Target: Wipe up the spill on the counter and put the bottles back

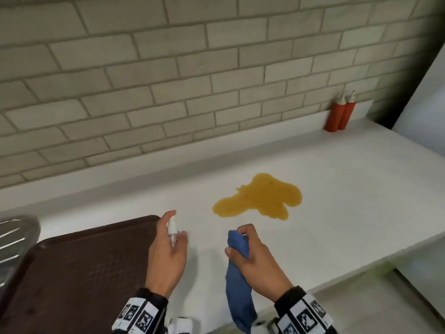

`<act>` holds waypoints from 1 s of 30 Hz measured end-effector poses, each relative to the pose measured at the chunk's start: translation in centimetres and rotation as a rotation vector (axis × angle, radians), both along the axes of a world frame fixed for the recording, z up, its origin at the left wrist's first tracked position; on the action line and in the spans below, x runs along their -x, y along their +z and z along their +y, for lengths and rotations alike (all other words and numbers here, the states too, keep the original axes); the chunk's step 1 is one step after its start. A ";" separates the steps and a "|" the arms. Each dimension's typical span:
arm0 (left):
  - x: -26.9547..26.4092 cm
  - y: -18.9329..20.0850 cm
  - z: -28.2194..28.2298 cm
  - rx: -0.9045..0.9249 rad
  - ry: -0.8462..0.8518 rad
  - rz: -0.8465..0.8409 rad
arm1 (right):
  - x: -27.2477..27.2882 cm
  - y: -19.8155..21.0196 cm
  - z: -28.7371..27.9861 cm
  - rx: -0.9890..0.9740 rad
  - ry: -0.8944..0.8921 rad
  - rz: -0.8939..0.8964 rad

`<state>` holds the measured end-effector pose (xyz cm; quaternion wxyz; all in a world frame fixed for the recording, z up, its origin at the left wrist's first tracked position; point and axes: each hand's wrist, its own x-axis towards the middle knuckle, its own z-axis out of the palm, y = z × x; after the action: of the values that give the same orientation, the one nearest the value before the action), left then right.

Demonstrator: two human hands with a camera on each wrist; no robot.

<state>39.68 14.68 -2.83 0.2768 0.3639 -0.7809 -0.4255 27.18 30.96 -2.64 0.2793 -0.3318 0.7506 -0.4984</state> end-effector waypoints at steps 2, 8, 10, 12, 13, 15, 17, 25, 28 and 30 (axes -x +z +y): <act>2.3 0.0 0.1 0.059 -0.023 -0.066 | 1.5 0.0 2.5 -0.022 -0.076 -0.014; 8.4 0.2 -0.6 0.249 -0.136 -0.213 | 5.6 -0.3 7.2 -0.058 -0.264 -0.036; 10.1 0.0 -1.3 0.282 -0.156 -0.216 | 6.6 -0.3 8.0 -0.071 -0.308 -0.044; 11.5 -0.3 -2.0 0.277 -0.167 -0.197 | 7.6 -0.4 8.3 -0.090 -0.344 -0.048; 12.1 -0.3 -2.2 0.270 -0.179 -0.185 | 8.1 -0.3 8.4 -0.099 -0.356 -0.042; 13.5 -0.3 -2.5 0.272 -0.209 -0.162 | 9.2 -0.2 8.4 -0.115 -0.365 -0.023; 14.8 -0.4 -3.1 0.296 -0.231 -0.154 | 10.4 -0.2 8.1 -0.133 -0.372 -0.022; 19.7 -0.8 -3.5 0.309 -0.348 -0.148 | 14.2 -0.1 7.5 -0.120 -0.415 0.003; 21.5 -0.8 -2.8 0.314 -0.370 -0.147 | 15.4 0.2 8.0 -0.096 -0.431 -0.007; 22.5 -0.6 -2.2 0.312 -0.383 -0.159 | 16.5 0.0 8.6 -0.099 -0.431 -0.018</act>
<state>17.18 12.52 -3.48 0.1817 0.1945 -0.9111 -0.3148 10.68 39.59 -2.63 0.1888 -0.1452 0.8252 -0.5121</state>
